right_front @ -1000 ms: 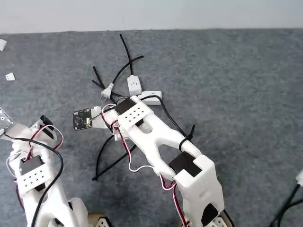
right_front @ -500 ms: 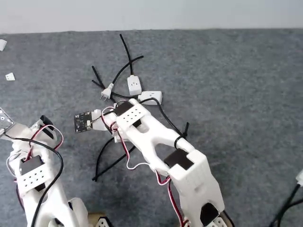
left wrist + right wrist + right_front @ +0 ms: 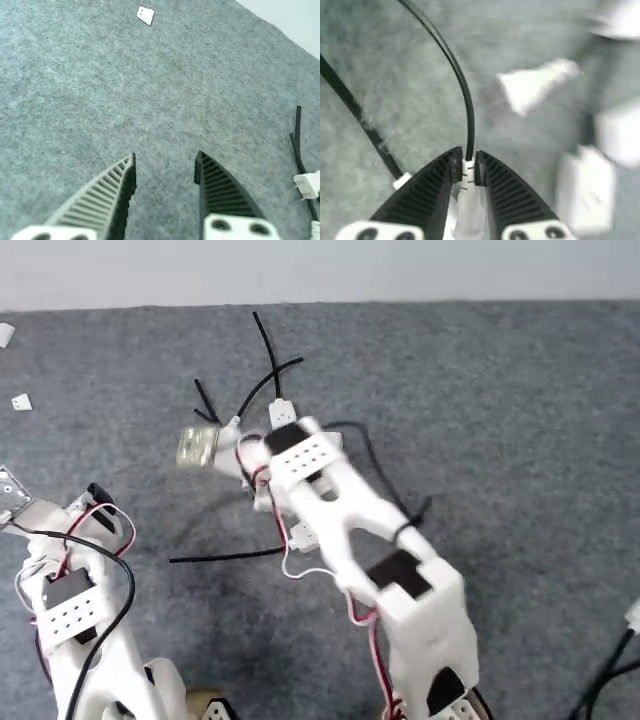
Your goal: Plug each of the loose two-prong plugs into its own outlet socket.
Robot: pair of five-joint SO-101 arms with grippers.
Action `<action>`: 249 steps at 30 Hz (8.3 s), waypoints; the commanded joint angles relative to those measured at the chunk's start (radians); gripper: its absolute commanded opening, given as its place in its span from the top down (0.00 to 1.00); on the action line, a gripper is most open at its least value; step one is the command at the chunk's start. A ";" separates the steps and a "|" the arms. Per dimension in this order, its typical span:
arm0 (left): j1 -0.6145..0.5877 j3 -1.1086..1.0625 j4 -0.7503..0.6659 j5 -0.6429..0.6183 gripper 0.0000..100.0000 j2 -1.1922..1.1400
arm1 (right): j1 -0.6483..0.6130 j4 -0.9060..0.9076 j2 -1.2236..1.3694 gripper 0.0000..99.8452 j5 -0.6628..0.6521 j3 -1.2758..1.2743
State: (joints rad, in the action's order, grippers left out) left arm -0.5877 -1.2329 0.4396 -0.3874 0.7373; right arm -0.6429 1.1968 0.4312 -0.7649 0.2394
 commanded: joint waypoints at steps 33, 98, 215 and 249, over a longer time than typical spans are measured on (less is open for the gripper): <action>0.769 0.147 0.132 0.457 0.82 -0.138 | 0.819 -0.573 -0.616 0.99 0.764 -0.999; 1.045 0.694 0.373 0.773 0.82 -0.845 | 0.832 -0.513 -0.404 0.99 0.736 -0.799; 0.318 0.216 0.169 0.176 0.99 -0.138 | 0.834 -0.346 -0.515 0.99 0.812 -0.786; 0.229 0.113 0.026 0.298 0.99 -0.146 | 0.720 -0.205 -0.453 0.99 0.772 -0.784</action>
State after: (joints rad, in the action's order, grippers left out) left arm -0.3560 -1.1331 0.5010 -0.1005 0.5685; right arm 0.0368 0.9774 -0.0261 0.0284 -0.5999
